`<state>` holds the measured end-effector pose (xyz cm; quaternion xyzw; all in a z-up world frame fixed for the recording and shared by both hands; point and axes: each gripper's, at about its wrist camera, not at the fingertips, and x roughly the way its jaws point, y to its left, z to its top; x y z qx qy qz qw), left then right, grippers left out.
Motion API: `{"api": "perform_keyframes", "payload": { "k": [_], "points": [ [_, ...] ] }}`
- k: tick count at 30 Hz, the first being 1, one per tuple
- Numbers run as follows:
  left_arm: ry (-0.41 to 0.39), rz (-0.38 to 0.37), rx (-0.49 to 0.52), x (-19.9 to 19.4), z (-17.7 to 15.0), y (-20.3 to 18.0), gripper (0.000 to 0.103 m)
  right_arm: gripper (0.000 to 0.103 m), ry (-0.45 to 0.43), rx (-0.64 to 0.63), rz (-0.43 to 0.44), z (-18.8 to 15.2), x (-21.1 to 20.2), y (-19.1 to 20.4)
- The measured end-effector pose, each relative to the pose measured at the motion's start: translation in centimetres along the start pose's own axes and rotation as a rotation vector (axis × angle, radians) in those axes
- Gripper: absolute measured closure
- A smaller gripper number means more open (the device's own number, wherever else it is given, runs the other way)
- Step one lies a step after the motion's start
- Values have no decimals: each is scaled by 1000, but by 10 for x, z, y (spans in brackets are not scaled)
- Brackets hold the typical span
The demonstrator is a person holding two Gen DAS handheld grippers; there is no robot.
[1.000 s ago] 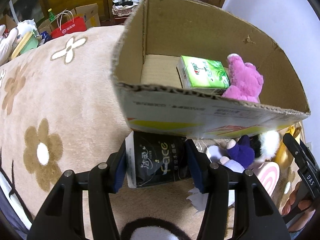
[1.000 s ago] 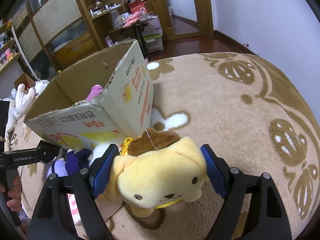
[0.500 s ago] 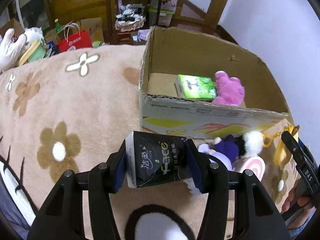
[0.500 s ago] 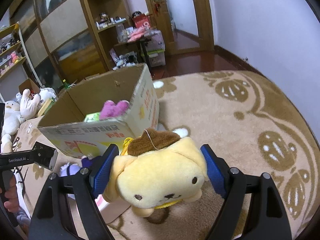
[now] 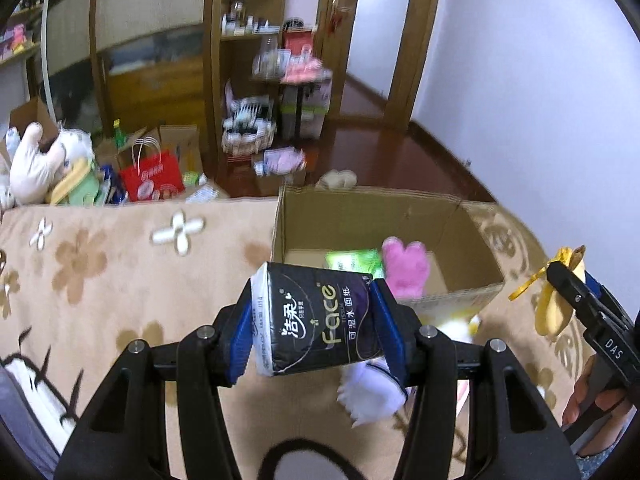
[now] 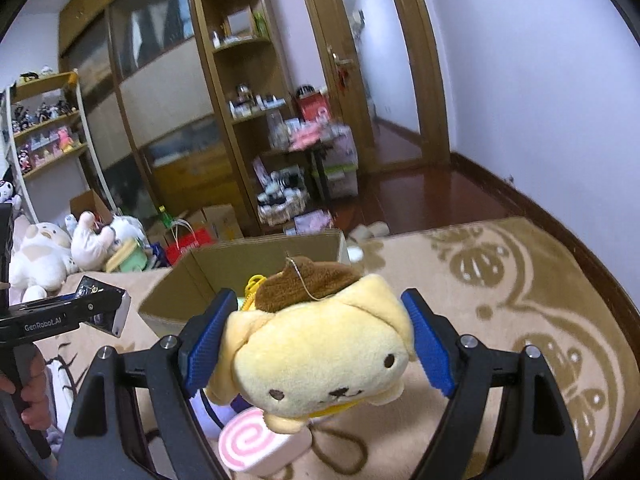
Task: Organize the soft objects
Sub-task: 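Lift both items over the box and release them inside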
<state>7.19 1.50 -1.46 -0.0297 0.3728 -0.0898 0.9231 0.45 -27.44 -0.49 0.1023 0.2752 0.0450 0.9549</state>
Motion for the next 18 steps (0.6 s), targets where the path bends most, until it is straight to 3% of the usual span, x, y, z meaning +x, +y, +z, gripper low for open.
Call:
{"api": "perform_keyframes", "payload": {
  "k": [9,14,18],
  "points": [
    [-154,-25,54,-3,22,-11,50,16,-75,-21,39,25,6,8],
    [-161,-32,84,14,26,-18,50,16,-93,-4,67,32,18,13],
    [-122,-37,91,35,26,-22,50,16,-82,-12,93,33,33,18]
  ]
}}
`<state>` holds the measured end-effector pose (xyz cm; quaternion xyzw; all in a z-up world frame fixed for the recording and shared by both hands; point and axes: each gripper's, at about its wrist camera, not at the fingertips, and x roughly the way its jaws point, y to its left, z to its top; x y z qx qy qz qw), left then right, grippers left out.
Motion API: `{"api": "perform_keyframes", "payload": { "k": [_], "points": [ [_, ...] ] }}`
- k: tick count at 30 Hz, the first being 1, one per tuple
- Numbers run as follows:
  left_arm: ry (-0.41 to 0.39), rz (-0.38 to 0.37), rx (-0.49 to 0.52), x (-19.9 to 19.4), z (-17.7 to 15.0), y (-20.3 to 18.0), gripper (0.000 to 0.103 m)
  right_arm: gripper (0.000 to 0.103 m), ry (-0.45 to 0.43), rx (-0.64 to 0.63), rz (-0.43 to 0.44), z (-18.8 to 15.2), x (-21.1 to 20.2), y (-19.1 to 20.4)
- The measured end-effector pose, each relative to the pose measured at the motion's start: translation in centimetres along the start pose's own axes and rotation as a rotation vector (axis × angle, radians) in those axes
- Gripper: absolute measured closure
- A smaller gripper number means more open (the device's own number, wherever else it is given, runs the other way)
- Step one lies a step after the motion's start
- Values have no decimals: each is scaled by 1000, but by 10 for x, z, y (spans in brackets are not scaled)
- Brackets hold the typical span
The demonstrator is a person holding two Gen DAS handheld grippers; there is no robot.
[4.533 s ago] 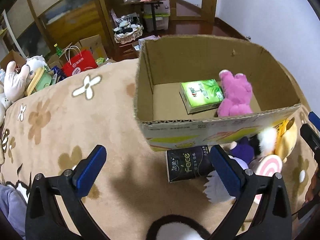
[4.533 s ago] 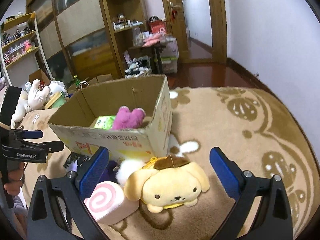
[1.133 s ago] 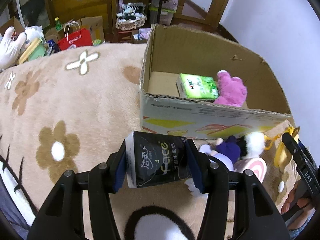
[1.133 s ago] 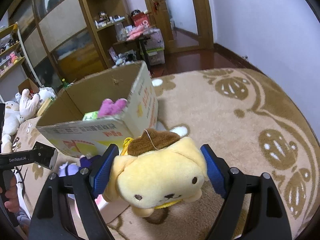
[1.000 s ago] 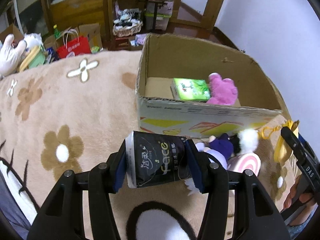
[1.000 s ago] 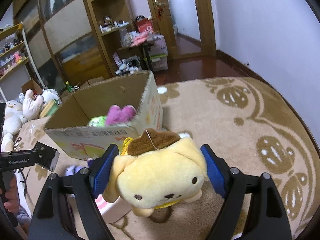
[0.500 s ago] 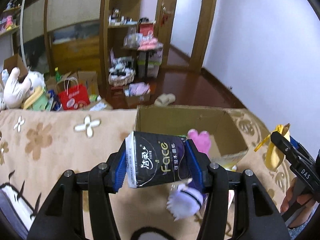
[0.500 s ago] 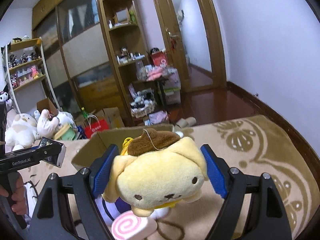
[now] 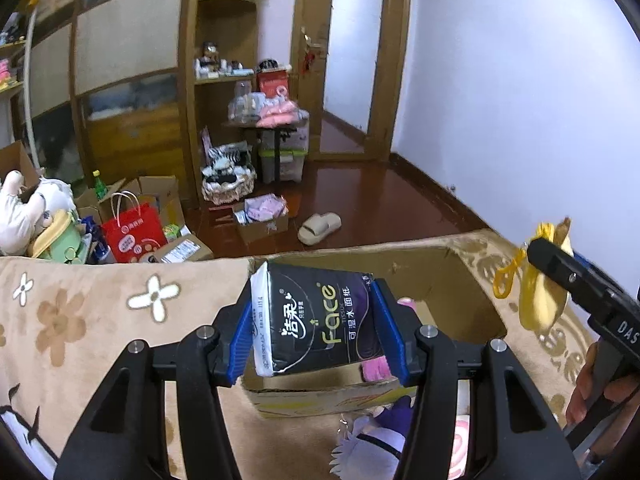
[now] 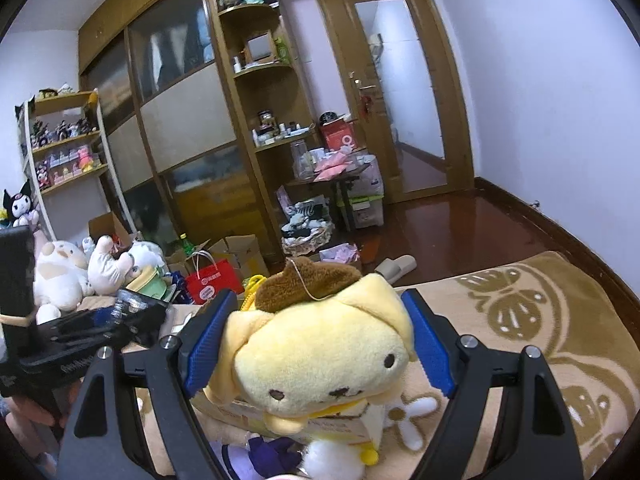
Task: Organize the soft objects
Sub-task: 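Lift both items over the box and release them inside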
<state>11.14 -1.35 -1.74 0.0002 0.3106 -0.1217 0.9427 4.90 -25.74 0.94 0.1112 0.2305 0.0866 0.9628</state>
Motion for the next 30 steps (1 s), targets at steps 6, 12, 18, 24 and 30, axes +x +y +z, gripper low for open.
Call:
{"api": "perform_keyframes", "payload": {
  "k": [6,12,18,24,30],
  "points": [
    [37,5,26,21,-6,-5,50,15,32,-27,35,-7,19,8],
    [69,-7,21,35,-12,-2,49,15,78,-27,47,-22,36,8],
    [76,-15,23,46,-13,-3,49,15,106,-3,78,-29,46,6],
    [103,-35,31,54,-16,-3,49,14,131,26,90,-34,54,3],
    [130,-52,19,60,-19,-1,48,12,131,59,94,-34,53,-1]
  ]
}}
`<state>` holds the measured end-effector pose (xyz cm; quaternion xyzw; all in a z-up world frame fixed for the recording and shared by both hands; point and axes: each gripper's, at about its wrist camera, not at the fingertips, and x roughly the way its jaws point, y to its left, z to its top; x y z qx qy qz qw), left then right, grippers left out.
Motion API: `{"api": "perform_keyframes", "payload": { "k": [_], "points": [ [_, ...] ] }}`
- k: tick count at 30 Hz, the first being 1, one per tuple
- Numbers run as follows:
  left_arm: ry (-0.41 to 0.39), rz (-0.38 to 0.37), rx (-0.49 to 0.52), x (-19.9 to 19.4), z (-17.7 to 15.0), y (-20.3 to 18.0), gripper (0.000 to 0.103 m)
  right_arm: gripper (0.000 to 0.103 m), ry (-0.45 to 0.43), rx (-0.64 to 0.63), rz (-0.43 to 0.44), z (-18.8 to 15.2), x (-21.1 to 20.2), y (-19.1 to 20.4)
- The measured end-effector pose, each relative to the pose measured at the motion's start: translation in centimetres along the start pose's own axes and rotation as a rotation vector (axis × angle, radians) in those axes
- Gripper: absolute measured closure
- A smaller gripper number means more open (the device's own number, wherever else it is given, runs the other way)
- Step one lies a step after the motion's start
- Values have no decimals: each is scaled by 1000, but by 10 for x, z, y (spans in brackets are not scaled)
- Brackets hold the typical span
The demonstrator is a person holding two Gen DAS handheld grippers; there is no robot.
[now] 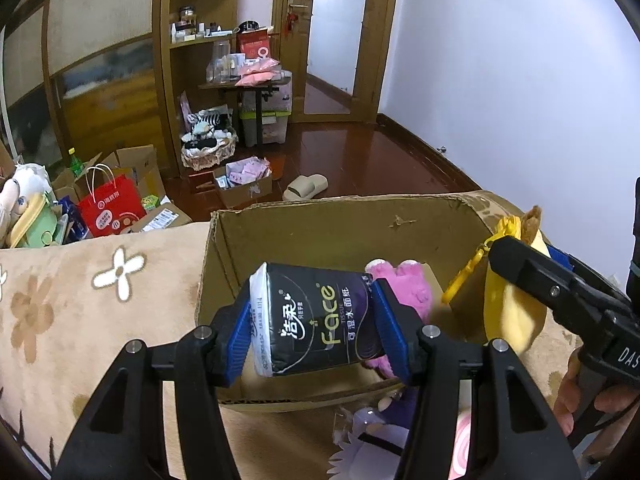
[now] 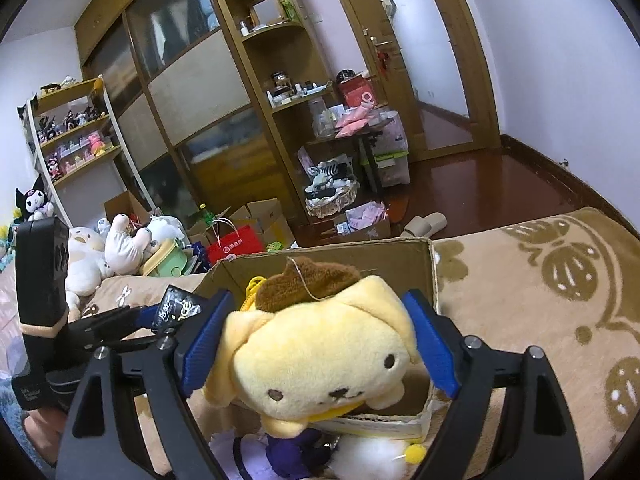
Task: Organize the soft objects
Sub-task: 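Lift both items over the box and release them inside, then withdraw both open tools back toward the remaining plush items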
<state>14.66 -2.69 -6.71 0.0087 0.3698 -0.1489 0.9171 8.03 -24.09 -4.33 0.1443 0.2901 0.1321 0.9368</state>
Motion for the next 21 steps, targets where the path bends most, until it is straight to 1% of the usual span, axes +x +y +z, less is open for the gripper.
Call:
{"api": "perform_keyframes", "payload": {
  "k": [3,6,8,11,12,14,17,21],
  "points": [
    [6,3,-14,0,0,3,45,12,8,1,-2,1,1,0],
    [0,8,-33,0,-1,7,39,11,13,0,-6,2,1,0],
    [-7,19,-40,0,0,9,31,11,17,-4,-10,4,2,1],
    [-16,34,-48,0,0,11,26,9,20,1,-16,4,2,1],
    [-14,34,-48,0,0,11,25,7,20,4,-18,4,2,1],
    [-6,43,-44,1,-1,11,17,4,15,7,-26,5,2,-1],
    [-12,88,-14,0,-3,9,10,2,22,23,-27,6,1,-6],
    [-5,119,10,-1,-5,8,9,0,33,35,-42,5,-2,-11]
  ]
}}
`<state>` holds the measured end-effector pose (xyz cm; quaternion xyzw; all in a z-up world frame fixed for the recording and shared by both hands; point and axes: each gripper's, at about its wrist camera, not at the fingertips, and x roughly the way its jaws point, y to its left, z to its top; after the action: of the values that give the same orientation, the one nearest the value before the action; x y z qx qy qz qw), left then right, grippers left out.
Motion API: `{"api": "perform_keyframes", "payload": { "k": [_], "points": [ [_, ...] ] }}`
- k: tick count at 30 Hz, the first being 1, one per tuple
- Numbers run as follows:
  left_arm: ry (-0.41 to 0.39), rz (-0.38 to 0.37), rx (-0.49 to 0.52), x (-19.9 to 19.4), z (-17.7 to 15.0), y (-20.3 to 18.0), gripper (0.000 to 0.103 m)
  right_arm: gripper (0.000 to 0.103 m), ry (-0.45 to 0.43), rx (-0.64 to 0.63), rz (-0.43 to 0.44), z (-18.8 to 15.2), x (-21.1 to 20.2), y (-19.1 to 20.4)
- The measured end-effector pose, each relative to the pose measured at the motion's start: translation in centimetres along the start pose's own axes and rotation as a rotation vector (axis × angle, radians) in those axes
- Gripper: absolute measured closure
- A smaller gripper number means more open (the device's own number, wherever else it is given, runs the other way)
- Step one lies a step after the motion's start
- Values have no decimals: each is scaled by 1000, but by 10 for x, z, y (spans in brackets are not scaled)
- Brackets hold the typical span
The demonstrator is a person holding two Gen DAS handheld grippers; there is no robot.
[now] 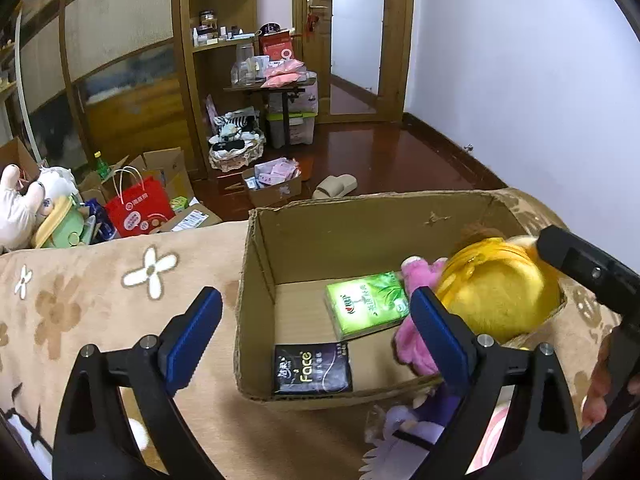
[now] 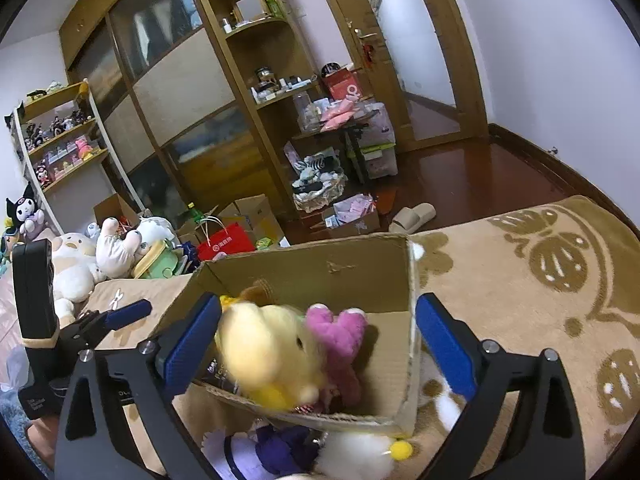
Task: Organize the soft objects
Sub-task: 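Withdraw both open tools back toward the remaining plush items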
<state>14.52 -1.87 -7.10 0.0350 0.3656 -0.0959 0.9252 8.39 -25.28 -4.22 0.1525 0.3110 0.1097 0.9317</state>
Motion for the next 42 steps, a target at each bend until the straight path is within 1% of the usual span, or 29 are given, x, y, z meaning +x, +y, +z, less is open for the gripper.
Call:
{"api": "perform_keyframes", "payload": {
  "k": [9,17,22,27,32,37,42],
  "points": [
    [10,40,19,-11,-6,0,8,0,4,11,-26,1,-9,-4],
    [40,56,5,-29,-17,5,8,0,37,-5,-60,-13,-19,0],
    [85,46,-9,-40,-23,8,8,0,52,-7,-78,-21,-29,1],
    [127,38,-2,-46,-32,6,8,0,80,-16,-101,-32,-40,1],
    [196,25,6,-50,-42,-1,8,0,110,-13,-121,-44,-54,-1],
    [223,32,26,-59,-52,-6,8,0,141,-16,-128,-57,-64,1],
    [243,23,23,-61,-56,-7,8,0,177,-27,-128,-70,-66,7]
  ]
}}
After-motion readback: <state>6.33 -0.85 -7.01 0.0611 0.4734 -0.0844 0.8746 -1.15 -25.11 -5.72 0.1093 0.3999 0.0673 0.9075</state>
